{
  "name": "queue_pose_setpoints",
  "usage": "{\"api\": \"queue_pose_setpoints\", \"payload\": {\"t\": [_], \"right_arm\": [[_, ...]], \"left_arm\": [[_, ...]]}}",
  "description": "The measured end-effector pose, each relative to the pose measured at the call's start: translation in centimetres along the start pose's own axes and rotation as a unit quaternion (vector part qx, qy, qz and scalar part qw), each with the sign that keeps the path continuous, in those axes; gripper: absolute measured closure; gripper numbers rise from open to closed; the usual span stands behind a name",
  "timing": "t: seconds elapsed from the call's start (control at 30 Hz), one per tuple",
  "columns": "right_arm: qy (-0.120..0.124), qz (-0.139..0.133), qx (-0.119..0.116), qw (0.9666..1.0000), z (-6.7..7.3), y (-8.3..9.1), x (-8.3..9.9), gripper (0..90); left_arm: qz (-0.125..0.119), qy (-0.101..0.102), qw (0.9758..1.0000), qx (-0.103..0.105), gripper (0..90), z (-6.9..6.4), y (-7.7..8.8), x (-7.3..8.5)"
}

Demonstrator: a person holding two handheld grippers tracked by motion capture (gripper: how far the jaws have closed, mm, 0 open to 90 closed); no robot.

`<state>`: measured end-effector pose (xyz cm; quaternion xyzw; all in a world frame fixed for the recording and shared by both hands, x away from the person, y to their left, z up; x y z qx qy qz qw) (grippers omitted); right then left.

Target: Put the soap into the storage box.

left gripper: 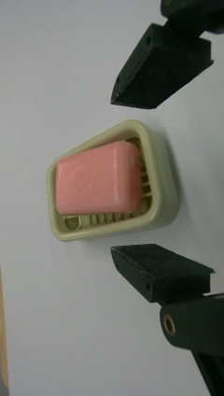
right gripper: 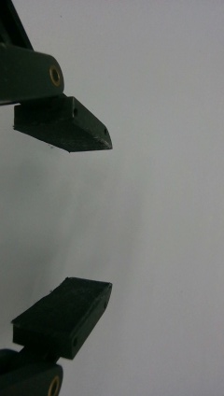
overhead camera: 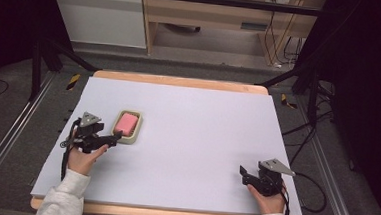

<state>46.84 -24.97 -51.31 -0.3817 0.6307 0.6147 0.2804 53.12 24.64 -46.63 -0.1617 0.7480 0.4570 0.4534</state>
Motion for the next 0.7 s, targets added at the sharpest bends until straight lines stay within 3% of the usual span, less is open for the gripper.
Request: {"api": "queue_pose_setpoints", "payload": {"t": [0.17,0.3,0.7], "right_arm": [[-0.001,0.003,0.002,1.0,-0.2,0.0,0.1,23.9],[0.0,0.005,0.005,1.0,-0.4,0.0,0.2,23.6],[-0.001,0.013,0.014,0.9998,-0.8,0.0,0.5,22.2]], "left_arm": [[-0.002,-0.002,1.0,0.0,20.9,0.1,1.1,1.8],[0.017,-0.003,0.9998,-0.006,21.0,0.4,1.7,3.7],[0.033,0.001,0.9993,-0.015,20.4,1.4,2.8,5.8]]}}
Point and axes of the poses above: each handheld gripper's, and its own axes: y roughly backward along the jaws, x roughly out of its underside, z roughly to its left, the point moved 6 cm from there along -y, roughly forward along the jaws, and after that the axes turned 12 degrees about x, right-handed, at the moved point
